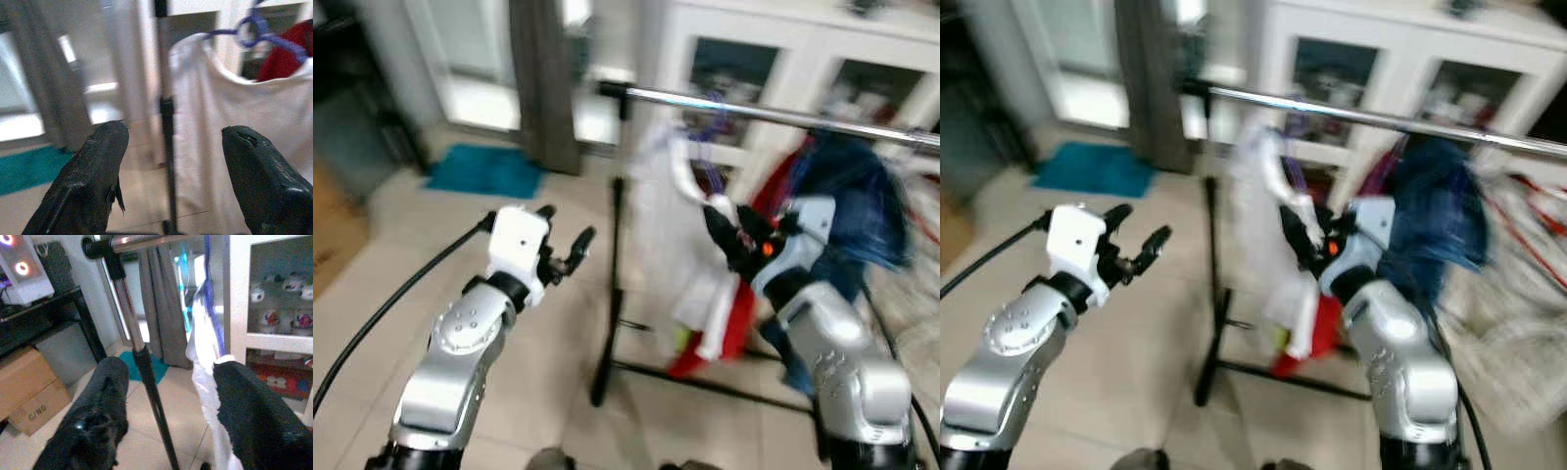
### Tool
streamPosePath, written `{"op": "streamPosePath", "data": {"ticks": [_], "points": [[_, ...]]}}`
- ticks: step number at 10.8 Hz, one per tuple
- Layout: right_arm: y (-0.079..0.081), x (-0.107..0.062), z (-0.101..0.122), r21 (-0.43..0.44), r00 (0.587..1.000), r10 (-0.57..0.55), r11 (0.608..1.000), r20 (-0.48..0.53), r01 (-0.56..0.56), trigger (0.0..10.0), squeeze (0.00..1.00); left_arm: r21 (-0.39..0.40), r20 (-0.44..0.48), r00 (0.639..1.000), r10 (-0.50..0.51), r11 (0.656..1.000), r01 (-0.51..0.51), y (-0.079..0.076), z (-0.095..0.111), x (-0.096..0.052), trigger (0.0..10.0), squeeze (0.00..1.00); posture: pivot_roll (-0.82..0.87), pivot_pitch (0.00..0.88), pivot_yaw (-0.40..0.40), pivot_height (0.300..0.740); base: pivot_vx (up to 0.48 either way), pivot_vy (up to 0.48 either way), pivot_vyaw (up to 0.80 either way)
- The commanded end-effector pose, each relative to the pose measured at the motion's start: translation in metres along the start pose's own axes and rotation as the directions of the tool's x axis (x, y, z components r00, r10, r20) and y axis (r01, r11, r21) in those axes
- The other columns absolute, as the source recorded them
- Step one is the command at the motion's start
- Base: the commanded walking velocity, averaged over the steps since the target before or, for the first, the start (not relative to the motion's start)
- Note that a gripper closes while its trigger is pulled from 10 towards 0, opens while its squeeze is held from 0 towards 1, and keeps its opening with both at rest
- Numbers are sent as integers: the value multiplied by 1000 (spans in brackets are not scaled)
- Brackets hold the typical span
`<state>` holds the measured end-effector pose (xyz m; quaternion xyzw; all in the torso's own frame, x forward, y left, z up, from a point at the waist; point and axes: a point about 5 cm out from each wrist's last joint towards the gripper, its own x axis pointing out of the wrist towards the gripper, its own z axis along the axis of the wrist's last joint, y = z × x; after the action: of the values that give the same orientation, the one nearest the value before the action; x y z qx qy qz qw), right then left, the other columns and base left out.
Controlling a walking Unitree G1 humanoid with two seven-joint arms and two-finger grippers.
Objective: Hang hanger
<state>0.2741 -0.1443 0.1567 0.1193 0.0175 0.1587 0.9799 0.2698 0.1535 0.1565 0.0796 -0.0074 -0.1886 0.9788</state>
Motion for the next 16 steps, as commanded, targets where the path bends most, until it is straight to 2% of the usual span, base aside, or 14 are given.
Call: {"op": "streamPosePath", "data": {"ticks": [1, 2, 3, 4, 5, 6, 7, 8, 9, 10, 11, 13, 14, 16], "points": [[-6, -5, 8, -3, 994, -97, 995, 42, 97, 10000, 1000, -11, 9, 1000, 18, 1000, -18, -2, 0, 5, 10000, 0, -61, 34, -31, 740, 0, -390, 0], [-5, -5, 5, -39, 987, -160, 986, 22, 161, 10000, 396, -13, 28, 999, 32, 999, -32, -1, 5, 8, 10000, 0, -66, 16, -19, 740, 0, -394, 0], [0, -10, 7, -33, 990, -135, 990, 31, 136, 10000, 0, -35, 42, 999, 20, 999, -18, -6, 8, 8, 10000, 0, -48, 13, -11, 740, 0, -394, 0], [-2, -12, 3, -47, 988, -156, 987, 4, 156, 10000, 0, -20, 38, 999, 1, 1000, 0, -8, 7, 9, 10000, 0, -43, 12, -14, 740, 0, -390, 0], [-3, -11, 4, -67, 985, -174, 983, 2, 173, 10000, 0, -42, 42, 999, 3, 999, -2, -5, 7, 11, 10000, 0, -48, 18, 11, 740, 0, 0, 0], [-4, -13, -1, -107, 980, -200, 974, -1, 199, 10000, 0, -92, 14, 1000, 13, 996, -12, -2, -2, 13, 10000, 0, -90, 0, 48, 740, 0, 0, 0], [0, -17, 1, -130, 967, -253, 959, -4, 250, 10000, 0, -98, -37, 999, -4, 995, 0, 1, -16, 25, 10000, 0, -158, 10, 93, 740, 0, 0, 0], [-1, -22, 3, -69, 966, -259, 963, 12, 260, 10000, 0, -78, -28, 999, -23, 997, 21, -3, -15, 30, 10000, 0, -130, 12, 77, 740, 0, 0, 0], [-10, -25, -5, -71, 950, -312, 948, -9, 311, 10000, 0, -81, -24, 1000, -15, 997, 13, -5, -14, 29, 10000, 0, -121, 8, 64, 740, 0, 0, 0], [-1, -17, -4, -51, 957, -290, 956, 1, 290, 10000, 0, -71, -31, 999, -8, 997, 6, -5, -13, 25, 10000, 0, -131, 17, 64, 740, 0, 0, 0], [6, -11, 3, -92, 968, -250, 963, 29, 252, 10000, 0, -61, -9, 1000, -17, 998, 17, -7, -8, 29, 10000, 0, -128, 19, 63, 740, 0, 0, 0], [3, -13, 3, -140, 961, -273, 951, 39, 276, 10000, 0, -92, 33, 999, -3, 996, 6, -6, 0, 33, 10000, 0, -141, 39, 78, 740, 0, 0, 0], [1, -16, 4, -113, 960, -277, 953, 50, 281, 10000, 0, -95, 40, 999, -9, 995, 13, -7, 1, 33, 10000, 0, -137, 33, 67, 740, 0, 0, 0], [-3, -11, 6, -128, 957, -285, 949, 46, 289, 10000, 0, -59, 58, 998, -23, 998, 26, -10, 5, 29, 10000, 0, -122, 31, 51, 740, 129, 0, 0]]}}
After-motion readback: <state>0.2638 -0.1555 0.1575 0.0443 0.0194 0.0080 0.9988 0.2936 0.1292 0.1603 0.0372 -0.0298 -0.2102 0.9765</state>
